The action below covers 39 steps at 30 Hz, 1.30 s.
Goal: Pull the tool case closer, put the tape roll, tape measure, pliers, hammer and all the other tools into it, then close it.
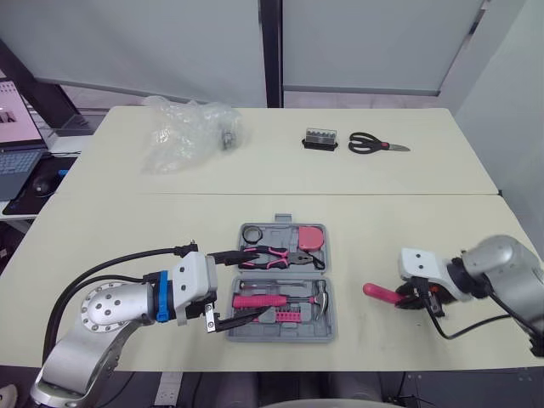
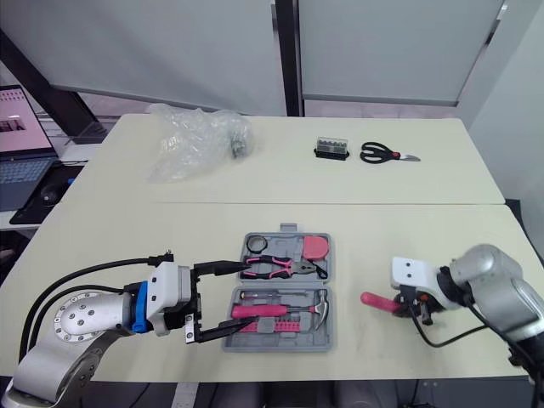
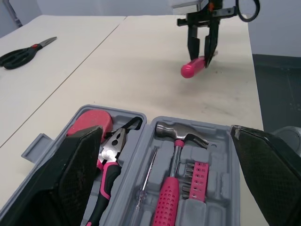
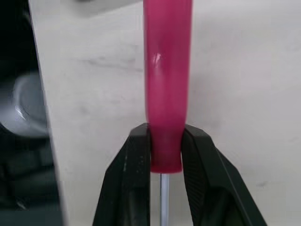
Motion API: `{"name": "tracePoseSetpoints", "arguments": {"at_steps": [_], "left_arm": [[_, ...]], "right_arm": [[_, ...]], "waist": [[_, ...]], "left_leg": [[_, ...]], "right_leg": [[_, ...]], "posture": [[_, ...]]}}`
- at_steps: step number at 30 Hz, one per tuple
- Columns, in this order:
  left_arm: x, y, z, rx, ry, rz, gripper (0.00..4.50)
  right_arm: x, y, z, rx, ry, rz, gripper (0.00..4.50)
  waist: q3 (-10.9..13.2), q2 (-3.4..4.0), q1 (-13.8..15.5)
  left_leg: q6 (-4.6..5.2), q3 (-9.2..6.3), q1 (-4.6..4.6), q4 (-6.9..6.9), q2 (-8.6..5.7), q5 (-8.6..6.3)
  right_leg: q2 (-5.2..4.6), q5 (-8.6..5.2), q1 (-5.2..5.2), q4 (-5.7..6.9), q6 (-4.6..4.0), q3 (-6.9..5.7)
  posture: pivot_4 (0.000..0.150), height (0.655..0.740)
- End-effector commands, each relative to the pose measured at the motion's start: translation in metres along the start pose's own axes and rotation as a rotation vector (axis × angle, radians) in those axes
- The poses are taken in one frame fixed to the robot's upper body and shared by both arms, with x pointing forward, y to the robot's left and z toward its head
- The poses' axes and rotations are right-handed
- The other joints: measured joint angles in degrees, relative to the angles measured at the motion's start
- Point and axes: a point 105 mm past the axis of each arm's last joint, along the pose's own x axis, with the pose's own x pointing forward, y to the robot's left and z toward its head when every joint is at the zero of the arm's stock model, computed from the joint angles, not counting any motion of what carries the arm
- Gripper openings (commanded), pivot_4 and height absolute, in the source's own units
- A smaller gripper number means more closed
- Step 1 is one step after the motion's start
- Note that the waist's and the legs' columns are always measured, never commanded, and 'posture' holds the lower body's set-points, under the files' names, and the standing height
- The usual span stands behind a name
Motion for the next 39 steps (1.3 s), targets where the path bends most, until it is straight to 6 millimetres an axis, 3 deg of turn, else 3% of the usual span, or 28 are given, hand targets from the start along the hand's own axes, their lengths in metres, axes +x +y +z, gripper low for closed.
{"name": "tracePoseSetpoints", "arguments": {"at_steps": [1,6,13,21,22,29,33,39], "left_arm": [[0.003,-0.001,0.003,0.03,-0.021,-0.012,4.5],[0.008,-0.001,0.007,0.035,-0.041,-0.03,4.5],[0.013,0.003,0.01,0.041,-0.055,-0.032,4.5],[0.015,0.002,0.01,0.04,-0.058,-0.033,4.5],[0.015,0.002,0.01,0.04,-0.059,-0.034,4.5],[0.012,0.004,0.012,0.014,-0.081,-0.025,4.5],[0.007,0.004,0.013,-0.033,-0.089,-0.025,4.5],[-0.003,0.003,0.011,-0.092,-0.084,-0.049,4.5]], "right_arm": [[-0.004,0.0,0.015,0.246,-0.128,-0.147,0.64],[0.01,-0.019,0.024,0.5,-0.247,-0.355,0.64],[0.027,-0.041,0.023,0.668,-0.3,-0.552,0.64],[0.05,-0.034,0.025,0.693,-0.328,-0.578,0.64],[0.051,-0.034,0.025,0.695,-0.335,-0.579,1.37],[0.033,-0.032,0.037,0.573,-0.435,-0.604,3.17],[0.023,-0.024,0.029,0.443,-0.461,-0.619,4.44],[0.032,-0.013,0.012,0.334,-0.514,-0.629,4.44]], "waist": [[0.0,-0.02,-0.2],[0.0,-0.03,0.2],[0.0,-0.04,0.1],[0.0,-0.08,0.1],[0.0,-0.08,0.1],[-0.1,-0.09,0.0],[-0.1,-0.1,0.2],[-0.1,-0.1,0.0]], "left_leg": [[0.0,-0.02,0.01,0.0,0.03,0.0],[-0.01,-0.05,-0.09,-0.01,0.0,0.0],[-0.01,-0.01,-0.2,-0.06,-0.02,0.0],[-0.01,0.0,-0.18,-0.1,0.0,0.0],[-0.01,0.01,-0.18,-0.1,0.0,0.0],[-0.01,0.01,-0.17,-0.1,0.01,0.0],[0.0,0.02,-0.21,-0.12,0.0,0.0],[0.0,0.03,-0.17,-0.11,0.01,0.0]], "right_leg": [[0.05,0.0,0.01,0.0,0.0,0.01],[0.07,0.0,-0.07,-0.02,0.01,0.0],[0.05,0.0,-0.21,-0.04,0.01,0.05],[0.08,0.0,-0.22,-0.03,0.01,0.06],[0.08,0.0,-0.22,-0.03,0.01,0.06],[0.08,0.0,-0.23,-0.01,0.01,0.06],[0.07,-0.01,-0.23,-0.06,0.02,0.06],[0.07,-0.02,-0.2,-0.07,0.02,0.09]], "posture": [[0.15,0.74],[0.15,0.74],[0.15,0.74],[0.15,0.74],[0.15,0.74],[0.15,0.74],[0.15,0.74],[0.15,0.74]]}}
